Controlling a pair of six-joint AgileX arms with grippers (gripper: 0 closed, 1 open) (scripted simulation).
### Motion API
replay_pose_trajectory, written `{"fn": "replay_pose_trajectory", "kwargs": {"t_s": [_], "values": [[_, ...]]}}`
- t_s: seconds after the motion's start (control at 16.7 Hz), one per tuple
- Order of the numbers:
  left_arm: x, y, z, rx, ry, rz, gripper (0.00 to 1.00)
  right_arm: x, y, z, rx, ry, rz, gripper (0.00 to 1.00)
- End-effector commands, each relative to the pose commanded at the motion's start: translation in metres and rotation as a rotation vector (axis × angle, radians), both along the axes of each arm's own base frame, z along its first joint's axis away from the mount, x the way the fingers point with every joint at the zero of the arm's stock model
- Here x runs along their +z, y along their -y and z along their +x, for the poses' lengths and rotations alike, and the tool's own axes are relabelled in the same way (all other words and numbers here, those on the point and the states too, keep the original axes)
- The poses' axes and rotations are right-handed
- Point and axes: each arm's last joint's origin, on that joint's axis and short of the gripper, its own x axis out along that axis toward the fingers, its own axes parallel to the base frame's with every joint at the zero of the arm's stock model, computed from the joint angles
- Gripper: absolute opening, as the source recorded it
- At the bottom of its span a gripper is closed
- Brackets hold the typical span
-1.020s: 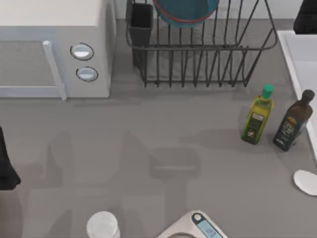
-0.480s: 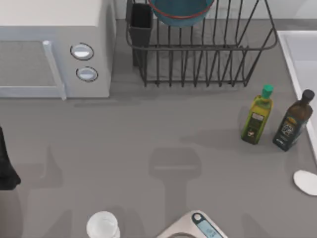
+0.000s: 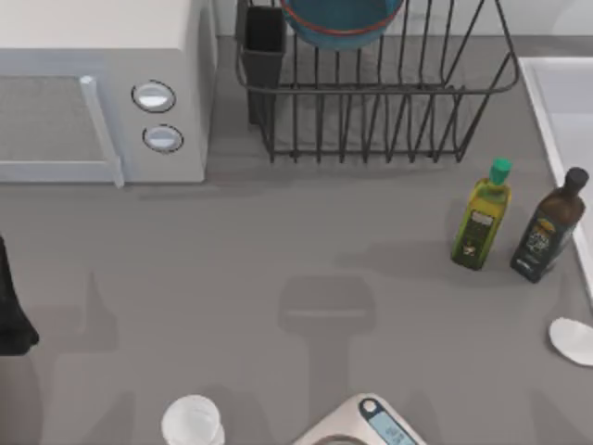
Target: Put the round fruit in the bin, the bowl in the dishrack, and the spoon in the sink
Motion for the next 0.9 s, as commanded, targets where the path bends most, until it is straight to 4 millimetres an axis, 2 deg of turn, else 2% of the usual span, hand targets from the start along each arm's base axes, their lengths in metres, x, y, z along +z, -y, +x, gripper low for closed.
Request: {"fn": "replay_pose_trajectory", "kwargs": {"t_s": [0.24, 0.42, 0.66, 0.9], "values": [[0.000, 0.000, 0.000, 0.000, 0.000, 0.000, 1.00, 0.002, 0.000, 0.000, 0.000, -0.015, -0.012, 1.00], [0.000, 0.000, 0.000, 0.000, 0.000, 0.000, 1.00, 0.011, 0.001, 0.002, -0.004, -0.124, -0.104, 1.00], [0.000, 0.000, 0.000, 0.000, 0.000, 0.000, 1.00, 0.029, 0.004, 0.015, 0.034, -0.420, -0.320, 1.00], [0.000, 0.000, 0.000, 0.000, 0.000, 0.000, 1.00, 0.042, 0.009, 0.044, 0.186, -0.798, -0.556, 1.00]]}}
